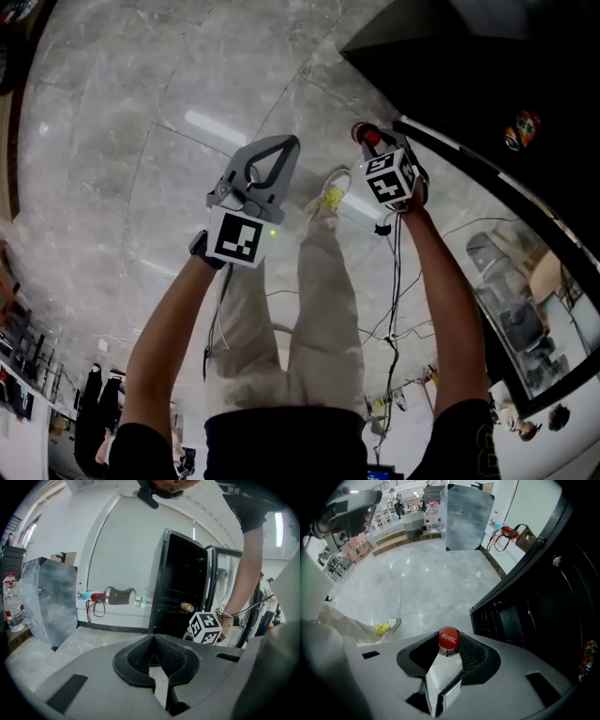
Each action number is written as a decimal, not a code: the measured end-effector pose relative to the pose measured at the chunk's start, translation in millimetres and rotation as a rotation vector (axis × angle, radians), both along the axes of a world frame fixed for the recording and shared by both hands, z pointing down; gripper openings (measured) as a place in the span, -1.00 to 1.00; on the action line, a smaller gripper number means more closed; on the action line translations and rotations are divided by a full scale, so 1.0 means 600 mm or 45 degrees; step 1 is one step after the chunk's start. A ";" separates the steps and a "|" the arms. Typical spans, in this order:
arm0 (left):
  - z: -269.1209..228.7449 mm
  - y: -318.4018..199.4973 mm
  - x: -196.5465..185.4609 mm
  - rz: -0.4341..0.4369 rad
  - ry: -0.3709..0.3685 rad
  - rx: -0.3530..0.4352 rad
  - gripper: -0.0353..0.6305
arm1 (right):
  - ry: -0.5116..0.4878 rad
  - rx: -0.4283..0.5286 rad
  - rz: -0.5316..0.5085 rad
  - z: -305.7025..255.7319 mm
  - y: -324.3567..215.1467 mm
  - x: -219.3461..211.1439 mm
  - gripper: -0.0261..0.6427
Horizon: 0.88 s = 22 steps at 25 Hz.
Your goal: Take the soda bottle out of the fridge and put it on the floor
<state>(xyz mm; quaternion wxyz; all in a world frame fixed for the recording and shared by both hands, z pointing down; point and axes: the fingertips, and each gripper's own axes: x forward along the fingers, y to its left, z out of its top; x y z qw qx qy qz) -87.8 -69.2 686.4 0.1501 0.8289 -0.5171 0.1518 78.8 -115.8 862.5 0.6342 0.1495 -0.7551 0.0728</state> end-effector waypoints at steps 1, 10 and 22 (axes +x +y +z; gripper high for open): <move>0.008 0.000 -0.003 -0.002 0.004 -0.005 -0.84 | 0.011 -0.003 -0.009 0.013 0.001 0.000 -0.54; 0.093 0.005 -0.021 0.014 0.010 -0.031 -0.84 | 0.061 -0.028 -0.062 0.121 0.024 -0.007 -0.54; 0.194 -0.008 -0.016 0.039 -0.006 -0.104 -0.84 | 0.053 -0.035 0.059 0.260 0.007 0.011 -0.54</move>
